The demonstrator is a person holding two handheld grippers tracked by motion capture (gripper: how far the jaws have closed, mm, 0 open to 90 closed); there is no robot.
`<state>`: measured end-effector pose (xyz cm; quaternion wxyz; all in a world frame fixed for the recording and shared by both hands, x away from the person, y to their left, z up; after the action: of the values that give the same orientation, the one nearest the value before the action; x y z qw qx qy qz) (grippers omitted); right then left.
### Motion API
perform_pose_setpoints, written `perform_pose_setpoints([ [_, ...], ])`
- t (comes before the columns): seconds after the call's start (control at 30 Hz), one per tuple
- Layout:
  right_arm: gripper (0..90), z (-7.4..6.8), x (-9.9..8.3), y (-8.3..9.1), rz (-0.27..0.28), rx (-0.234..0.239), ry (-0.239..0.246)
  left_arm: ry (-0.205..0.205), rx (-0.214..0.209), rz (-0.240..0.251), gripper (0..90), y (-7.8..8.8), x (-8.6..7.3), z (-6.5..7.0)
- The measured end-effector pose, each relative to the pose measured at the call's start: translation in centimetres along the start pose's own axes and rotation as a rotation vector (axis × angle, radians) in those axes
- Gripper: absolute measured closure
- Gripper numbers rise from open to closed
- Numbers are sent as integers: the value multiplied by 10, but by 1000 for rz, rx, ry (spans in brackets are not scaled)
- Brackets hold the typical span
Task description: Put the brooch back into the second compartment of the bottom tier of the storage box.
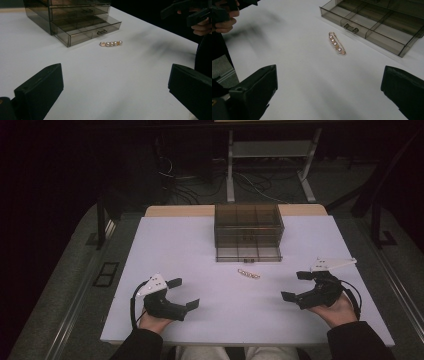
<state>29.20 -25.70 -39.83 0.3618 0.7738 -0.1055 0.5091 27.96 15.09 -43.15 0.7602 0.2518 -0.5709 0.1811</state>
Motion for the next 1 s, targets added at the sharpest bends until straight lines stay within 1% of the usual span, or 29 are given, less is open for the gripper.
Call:
perform_pose_setpoints([
  [0.1,4,-1,4,-3,-14,9,2,3,1,3,0,0,0,0],
  [0.27,4,-1,12,-9,-29,23,22,4,1,1,0,0,0,0],
  [0.37,4,-1,14,-11,-34,29,24,3,2,-1,0,0,0,0],
  [0.4,4,-1,17,-13,-42,37,27,5,2,1,0,0,0,0],
  [0.53,4,-1,21,-19,-63,43,37,6,2,1,0,0,0,0],
  [1.0,5,-2,36,-35,-91,64,66,5,-1,-2,0,0,0,0],
])
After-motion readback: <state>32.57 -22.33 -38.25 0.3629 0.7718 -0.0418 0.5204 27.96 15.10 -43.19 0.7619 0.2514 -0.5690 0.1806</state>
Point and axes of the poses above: each handheld gripper's, and its own axes: y roughly backward along the jaws, x roughly out of its top, z roughly to its right, the point moved 3 cm from there along -y, roughly forward along the jaws, and after that the axes turned 11 degrees about z, right-handed, at the moved point
